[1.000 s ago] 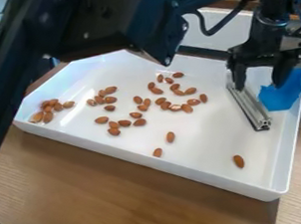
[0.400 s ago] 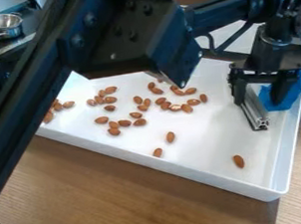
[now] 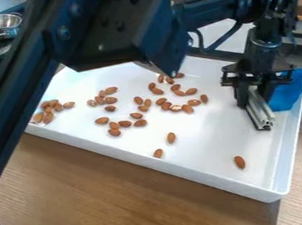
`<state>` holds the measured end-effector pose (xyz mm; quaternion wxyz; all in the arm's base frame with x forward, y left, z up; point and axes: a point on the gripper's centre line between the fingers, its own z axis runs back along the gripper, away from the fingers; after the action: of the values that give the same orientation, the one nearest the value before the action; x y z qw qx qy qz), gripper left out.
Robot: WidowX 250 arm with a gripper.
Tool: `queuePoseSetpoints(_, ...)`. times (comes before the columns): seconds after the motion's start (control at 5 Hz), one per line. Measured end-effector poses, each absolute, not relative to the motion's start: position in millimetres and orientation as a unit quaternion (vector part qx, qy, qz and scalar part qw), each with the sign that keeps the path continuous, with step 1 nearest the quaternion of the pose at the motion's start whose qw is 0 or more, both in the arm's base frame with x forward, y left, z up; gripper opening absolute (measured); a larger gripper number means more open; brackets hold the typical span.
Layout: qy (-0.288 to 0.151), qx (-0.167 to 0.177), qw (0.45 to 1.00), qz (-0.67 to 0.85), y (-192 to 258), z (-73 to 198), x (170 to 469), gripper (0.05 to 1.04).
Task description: Sweep into pile
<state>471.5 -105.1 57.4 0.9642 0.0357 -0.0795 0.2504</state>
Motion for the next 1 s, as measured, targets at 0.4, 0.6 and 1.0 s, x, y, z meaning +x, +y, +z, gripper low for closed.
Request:
queuePoseSetpoints(0.4, -0.079, 0.019, 0.965, 0.25, -66, 54, 455, 0.388)
queuePoseSetpoints(0.6, -0.095, 0.012, 0.961, 0.258, -32, 53, 444, 0.388)
queuePoseSetpoints(1.0, -0.107, -0.006, 0.956, 0.272, 44, 50, 411, 0.387)
